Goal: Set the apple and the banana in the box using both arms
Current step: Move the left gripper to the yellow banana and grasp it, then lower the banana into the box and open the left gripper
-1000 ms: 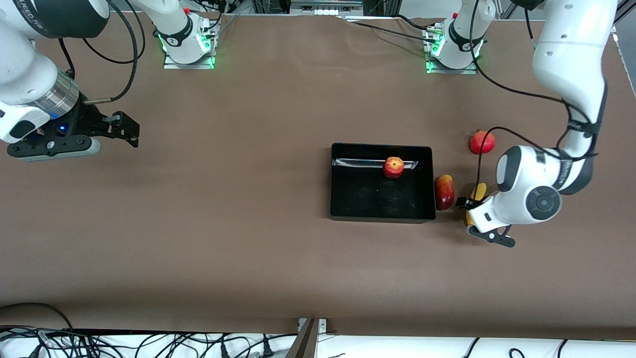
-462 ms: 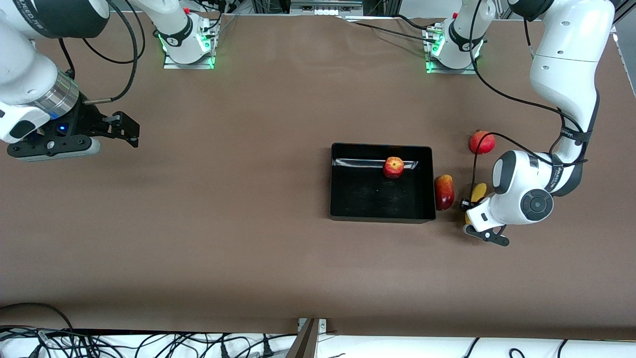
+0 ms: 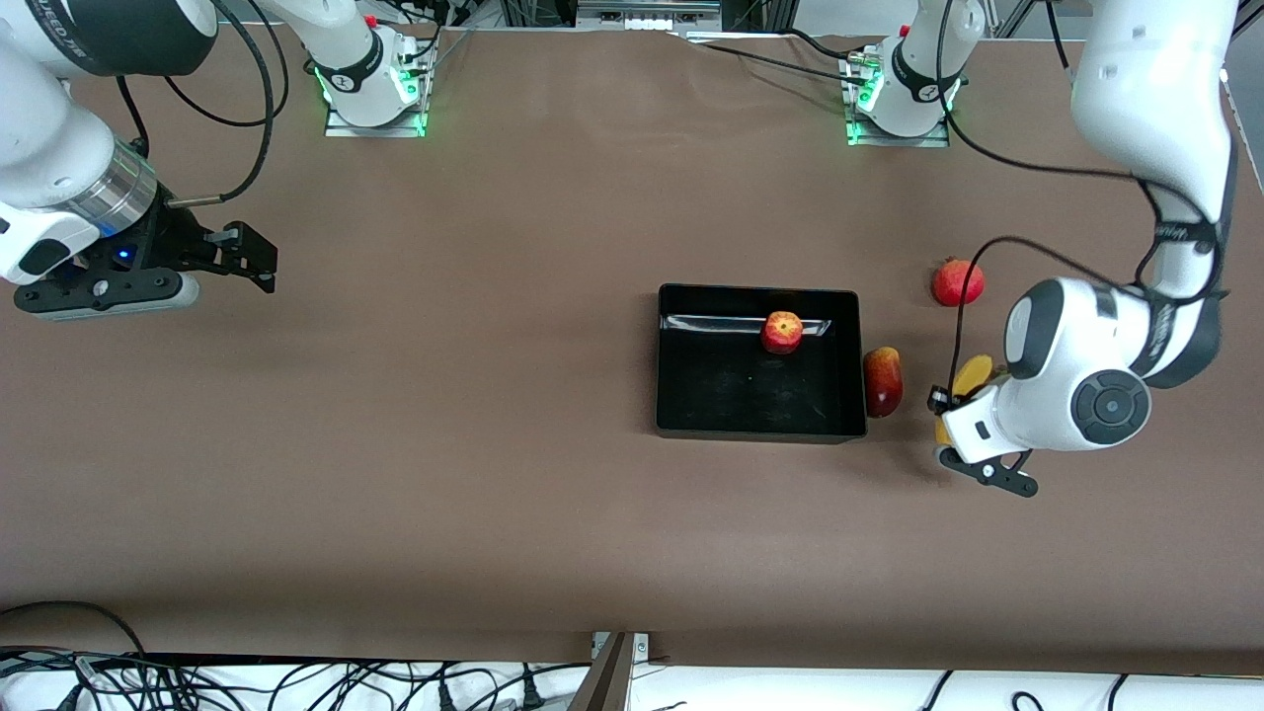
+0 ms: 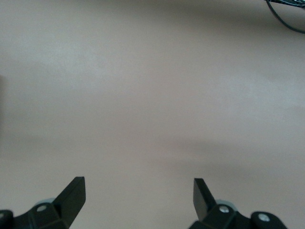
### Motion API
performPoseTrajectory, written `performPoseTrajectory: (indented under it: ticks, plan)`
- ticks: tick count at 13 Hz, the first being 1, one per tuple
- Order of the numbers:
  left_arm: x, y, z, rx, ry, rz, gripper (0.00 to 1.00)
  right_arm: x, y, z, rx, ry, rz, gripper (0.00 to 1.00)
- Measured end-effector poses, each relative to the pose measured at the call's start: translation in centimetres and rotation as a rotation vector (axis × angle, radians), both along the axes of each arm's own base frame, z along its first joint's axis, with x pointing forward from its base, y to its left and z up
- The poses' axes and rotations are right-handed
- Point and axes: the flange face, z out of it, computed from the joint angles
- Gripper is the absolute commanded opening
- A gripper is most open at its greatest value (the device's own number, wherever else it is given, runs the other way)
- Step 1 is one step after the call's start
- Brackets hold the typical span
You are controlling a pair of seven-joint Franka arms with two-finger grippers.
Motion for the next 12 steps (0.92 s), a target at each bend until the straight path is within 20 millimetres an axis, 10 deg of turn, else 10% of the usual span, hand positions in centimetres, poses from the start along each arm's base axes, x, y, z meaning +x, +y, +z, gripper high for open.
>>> performPoseTrajectory:
  ticks: [3,8,12]
  plan:
    - [-1.8,-9.6,4.5,0.004,0.020,0.060,0.00,0.0,0.0,0.0,0.000,0.000,0.000,1.00]
    - [-4.7,-23.3,-2.1,-0.068,0.026,0.238,0.00,0.0,0.0,0.0,0.000,0.000,0.000,1.00]
    - [-5.4,-26.8,-5.2,-0.078,-0.001,0.332,0.00,0.0,0.0,0.0,0.000,0.000,0.000,1.00]
